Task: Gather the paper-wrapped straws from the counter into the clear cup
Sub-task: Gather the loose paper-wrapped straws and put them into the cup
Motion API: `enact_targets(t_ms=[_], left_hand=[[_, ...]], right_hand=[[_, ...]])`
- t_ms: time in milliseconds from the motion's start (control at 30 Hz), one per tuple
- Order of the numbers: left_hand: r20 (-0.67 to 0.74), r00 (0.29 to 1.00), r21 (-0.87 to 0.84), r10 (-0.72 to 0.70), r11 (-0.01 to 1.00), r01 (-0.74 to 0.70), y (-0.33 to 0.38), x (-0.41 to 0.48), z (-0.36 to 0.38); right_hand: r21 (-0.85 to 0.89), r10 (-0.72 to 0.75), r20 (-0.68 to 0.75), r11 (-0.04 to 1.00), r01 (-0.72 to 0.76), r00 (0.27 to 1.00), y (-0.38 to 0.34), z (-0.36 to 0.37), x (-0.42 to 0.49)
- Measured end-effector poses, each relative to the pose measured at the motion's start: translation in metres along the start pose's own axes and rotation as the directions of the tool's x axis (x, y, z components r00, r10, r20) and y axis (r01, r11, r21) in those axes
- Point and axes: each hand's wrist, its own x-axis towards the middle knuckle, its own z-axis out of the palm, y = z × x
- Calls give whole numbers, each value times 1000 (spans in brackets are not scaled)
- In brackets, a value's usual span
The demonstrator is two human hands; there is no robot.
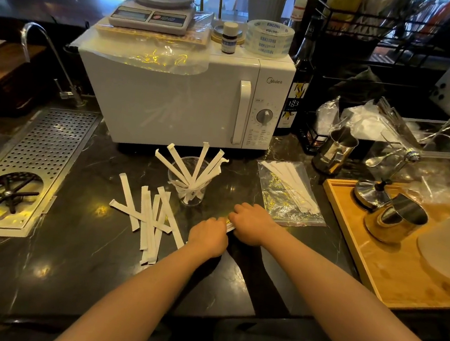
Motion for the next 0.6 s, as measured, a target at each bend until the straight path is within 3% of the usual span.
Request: enact_targets(t_ms=[133,267,500,600], left_hand=[[21,999,-81,-25,996,27,-4,-3,-6],[77,997,-274,-18,961,39,-10,-10,-15],[182,982,-593,-59,789,157,-27,-30,-34],[152,982,-670,-108,719,183,-39,-41,-41]], right_hand=[[-15,-12,-25,1000,11,1000,-6,-13,-3],[-56,-44,-64,998,41,997,-13,-26,-6],[-220,-193,-131,962,161,972,-40,-54,-1],[-292,-264,-158,933,210,951,-59,-65,5]])
